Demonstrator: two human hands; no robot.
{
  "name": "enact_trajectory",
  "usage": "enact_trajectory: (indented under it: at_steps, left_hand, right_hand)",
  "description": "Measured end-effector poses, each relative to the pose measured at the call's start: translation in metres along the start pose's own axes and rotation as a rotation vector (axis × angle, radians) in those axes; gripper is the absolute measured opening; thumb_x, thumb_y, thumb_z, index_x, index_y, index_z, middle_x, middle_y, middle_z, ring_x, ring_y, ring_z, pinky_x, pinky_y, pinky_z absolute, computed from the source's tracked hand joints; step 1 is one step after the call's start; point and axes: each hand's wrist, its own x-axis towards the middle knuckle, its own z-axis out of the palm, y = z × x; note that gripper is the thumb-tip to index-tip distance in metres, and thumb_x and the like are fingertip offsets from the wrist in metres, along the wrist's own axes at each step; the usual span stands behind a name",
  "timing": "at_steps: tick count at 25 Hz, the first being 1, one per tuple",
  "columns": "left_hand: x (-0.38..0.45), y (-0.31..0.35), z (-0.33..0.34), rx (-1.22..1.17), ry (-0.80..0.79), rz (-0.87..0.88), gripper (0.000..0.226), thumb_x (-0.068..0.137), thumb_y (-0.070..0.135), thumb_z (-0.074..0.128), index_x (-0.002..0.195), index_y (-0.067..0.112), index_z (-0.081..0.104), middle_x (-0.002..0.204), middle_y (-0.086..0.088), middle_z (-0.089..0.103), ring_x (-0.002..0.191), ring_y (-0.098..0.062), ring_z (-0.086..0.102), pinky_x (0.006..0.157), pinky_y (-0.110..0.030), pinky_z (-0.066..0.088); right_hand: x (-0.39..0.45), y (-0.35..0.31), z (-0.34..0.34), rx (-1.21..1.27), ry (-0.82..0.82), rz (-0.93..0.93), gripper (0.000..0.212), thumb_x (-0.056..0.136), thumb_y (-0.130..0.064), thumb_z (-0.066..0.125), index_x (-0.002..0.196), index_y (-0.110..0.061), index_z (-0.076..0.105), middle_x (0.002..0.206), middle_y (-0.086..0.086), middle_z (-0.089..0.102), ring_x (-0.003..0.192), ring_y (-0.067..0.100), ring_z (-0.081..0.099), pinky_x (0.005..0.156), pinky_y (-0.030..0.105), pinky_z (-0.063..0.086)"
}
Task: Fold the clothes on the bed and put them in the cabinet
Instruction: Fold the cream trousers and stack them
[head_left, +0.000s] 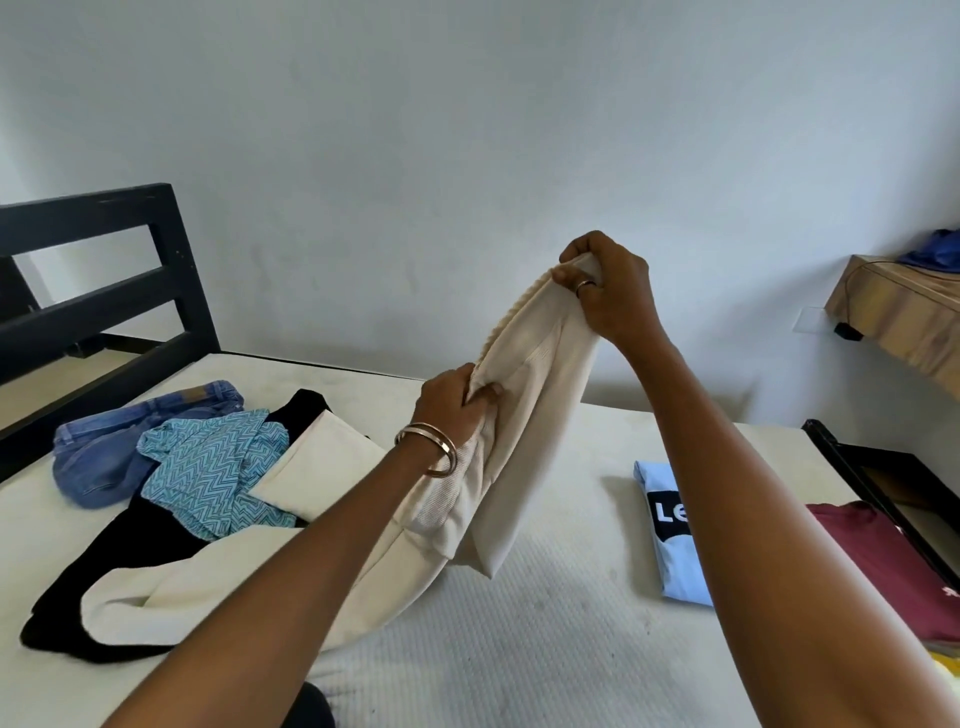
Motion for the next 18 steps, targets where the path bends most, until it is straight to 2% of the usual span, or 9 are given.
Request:
enact_trajectory:
  at_steps: [3,6,8,10,12,13,15,16,18]
  left_hand:
    - [0.017,-0.003,-0.025,-0.080,-0.208,-0.070,0.043,0.070,0.053,0.060,0.087,0.013,0.056,0.071,0.003,0.055,0.067,-0.016,0.051,0.062,-0.024,0.036]
    - [0.022,-0.009,-0.031,-0.206,-0.385,-0.188,0.034,0.081,0.031,0.073,0.101,0.013,0.052,0.084,0.003,0.055,0.084,-0.017,0.052,0.071,-0.028,0.040]
    - [0.022,-0.005,-0.032,-0.248,-0.328,-0.235,0.019,0.086,0.017,0.069,0.099,0.015,0.057,0.088,0.000,0.061,0.089,-0.020,0.057,0.074,-0.028,0.044]
    - [0.032,0.006,-0.042,-0.108,-0.240,-0.275,0.012,0.084,0.023,0.066,0.093,0.016,0.068,0.092,-0.008,0.069,0.093,-0.027,0.066,0.077,-0.033,0.051]
    - [0.048,0.020,-0.056,0.098,-0.216,-0.348,0.018,0.087,0.023,0.062,0.096,0.011,0.071,0.096,-0.015,0.070,0.089,-0.032,0.069,0.072,-0.036,0.056]
    - [0.056,0.030,-0.062,0.092,-0.205,-0.394,0.018,0.089,0.017,0.060,0.102,0.009,0.070,0.101,-0.016,0.069,0.089,-0.033,0.069,0.069,-0.039,0.058]
    - [0.078,0.049,-0.072,-0.057,-0.173,-0.482,0.024,0.091,0.005,0.053,0.113,0.004,0.064,0.109,-0.018,0.067,0.085,-0.032,0.069,0.057,-0.037,0.059]
    - [0.089,0.055,-0.076,-0.198,-0.133,-0.556,0.025,0.091,0.001,0.048,0.111,0.001,0.063,0.105,-0.020,0.066,0.075,-0.032,0.068,0.047,-0.036,0.057]
    - [0.106,0.066,-0.080,-0.476,-0.065,-0.695,0.030,0.089,-0.001,0.040,0.107,-0.006,0.063,0.089,-0.025,0.066,0.058,-0.033,0.066,0.042,-0.042,0.054]
  right_hand:
    - [-0.003,0.010,-0.013,0.068,-0.080,0.052,0.008,0.088,-0.013,0.069,0.094,-0.017,0.064,0.082,-0.014,0.063,0.072,-0.008,0.053,0.064,0.010,0.038]
    - [-0.008,0.008,-0.013,0.186,-0.173,0.056,0.011,0.086,-0.016,0.072,0.091,-0.022,0.064,0.082,-0.015,0.063,0.075,0.001,0.054,0.063,0.018,0.042]
    - [-0.011,0.005,-0.016,0.197,-0.303,0.067,0.023,0.077,-0.013,0.080,0.090,-0.024,0.065,0.084,-0.010,0.062,0.075,0.007,0.054,0.061,0.020,0.043]
    - [-0.016,0.008,-0.019,0.044,-0.430,0.085,0.036,0.067,-0.010,0.086,0.085,-0.030,0.062,0.084,-0.006,0.062,0.078,0.011,0.055,0.060,0.021,0.044]
    - [-0.028,0.014,-0.015,-0.145,-0.378,0.071,0.035,0.071,-0.009,0.081,0.083,-0.031,0.057,0.083,-0.002,0.064,0.084,0.022,0.060,0.063,0.028,0.045]
    - [-0.038,0.014,-0.010,-0.189,-0.301,0.065,0.030,0.076,-0.010,0.076,0.090,-0.028,0.056,0.082,0.000,0.064,0.085,0.030,0.061,0.065,0.032,0.046]
    - [-0.065,0.006,0.009,-0.205,-0.161,0.031,0.038,0.084,-0.010,0.065,0.113,-0.025,0.046,0.078,0.004,0.061,0.081,0.041,0.061,0.064,0.039,0.044]
    - [-0.081,-0.001,0.021,-0.203,-0.140,-0.029,0.046,0.087,-0.009,0.060,0.121,-0.029,0.039,0.080,0.007,0.063,0.081,0.042,0.062,0.064,0.039,0.044]
    - [-0.110,-0.012,0.046,-0.179,-0.156,-0.191,0.051,0.086,-0.007,0.051,0.128,-0.035,0.041,0.104,0.008,0.067,0.086,0.036,0.064,0.068,0.033,0.046]
